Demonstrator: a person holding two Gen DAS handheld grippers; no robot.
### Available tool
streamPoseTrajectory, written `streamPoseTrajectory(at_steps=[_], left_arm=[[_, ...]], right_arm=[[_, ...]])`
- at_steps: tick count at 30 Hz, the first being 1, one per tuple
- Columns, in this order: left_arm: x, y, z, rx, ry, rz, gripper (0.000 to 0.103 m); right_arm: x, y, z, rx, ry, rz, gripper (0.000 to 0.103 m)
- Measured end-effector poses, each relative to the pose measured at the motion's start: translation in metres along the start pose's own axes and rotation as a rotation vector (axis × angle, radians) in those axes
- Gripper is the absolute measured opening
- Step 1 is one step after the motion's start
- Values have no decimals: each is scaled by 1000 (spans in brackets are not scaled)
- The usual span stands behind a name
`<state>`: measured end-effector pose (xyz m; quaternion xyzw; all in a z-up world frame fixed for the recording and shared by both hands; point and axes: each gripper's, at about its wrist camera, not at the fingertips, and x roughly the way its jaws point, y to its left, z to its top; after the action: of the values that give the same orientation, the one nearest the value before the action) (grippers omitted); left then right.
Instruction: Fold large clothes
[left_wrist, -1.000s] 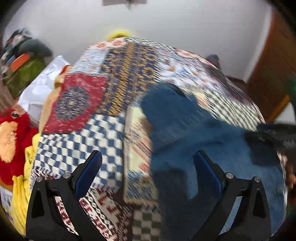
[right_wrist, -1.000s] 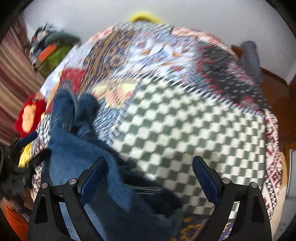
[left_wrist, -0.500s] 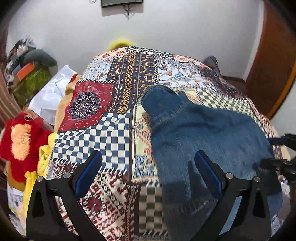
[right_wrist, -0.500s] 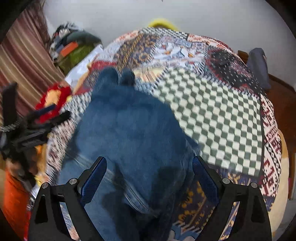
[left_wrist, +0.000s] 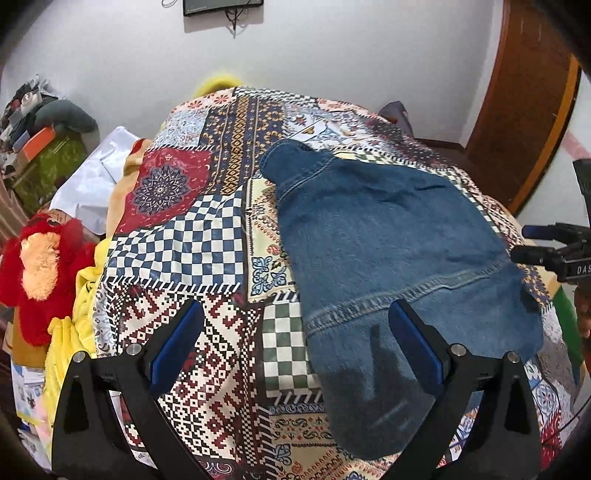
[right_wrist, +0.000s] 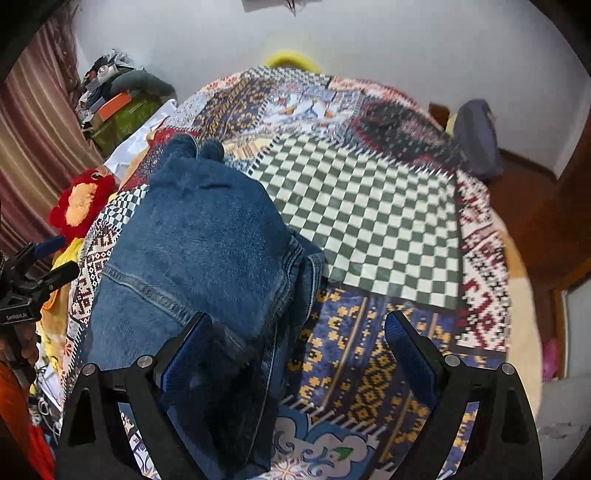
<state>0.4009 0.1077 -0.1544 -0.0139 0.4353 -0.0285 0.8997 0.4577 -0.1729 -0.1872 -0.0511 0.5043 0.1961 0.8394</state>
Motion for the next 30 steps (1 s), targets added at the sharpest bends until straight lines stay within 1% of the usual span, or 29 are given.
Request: streamPoseTrajectory(at_steps=[4,6,8,9,10,11,12,14,15,17,19,20,22,24,27,29,30], left_arm=[[0,-5,-9,-26,7,-43,101],[6,-6,-13,-52,37,-79,101],[16,-6,-19,-96,58,-114,101],[21,-5,-21,-118,66,-129,101],[28,-3,-22,-142,86,-154,101],[38,-1,-24,-172,123,-185,101],[45,0,-24,-197,144,-212,101],[58,5,-25,-261,168,-290,101],[63,8,-24,-283,178,-311,101],[78,13,-21,-331,204,-350,101],[93,16,-20,-361,240,-377,101],[103,17,-20,-384,268,-404,101],[115,19,-21,-422,298,-442,102],[119,17,-18,-417,301,-449,102],[122,13,-14,-390,299,-468,102],[128,12,-10,-410,308,-499,102],[131,10,-8,-421,309,-517,100]], right_arm=[[-7,5,-4,-4,6,13,94],[-6,7,-7,11,13,57,94],[-2,6,-11,45,30,142,94],[4,6,-13,69,53,194,94],[9,5,-14,82,73,226,94],[20,5,-15,99,107,260,94],[29,5,-15,107,131,270,94],[49,3,-16,115,171,260,94],[57,1,-15,125,186,274,94],[73,-7,-15,184,218,359,97],[89,-15,-12,236,243,422,101],[97,-18,-12,249,252,435,103],[109,-21,-10,272,266,464,103],[118,-21,-7,287,271,480,103],[120,-10,0,245,248,470,103],[122,-4,4,244,237,463,103],[123,-2,5,246,232,460,103]])
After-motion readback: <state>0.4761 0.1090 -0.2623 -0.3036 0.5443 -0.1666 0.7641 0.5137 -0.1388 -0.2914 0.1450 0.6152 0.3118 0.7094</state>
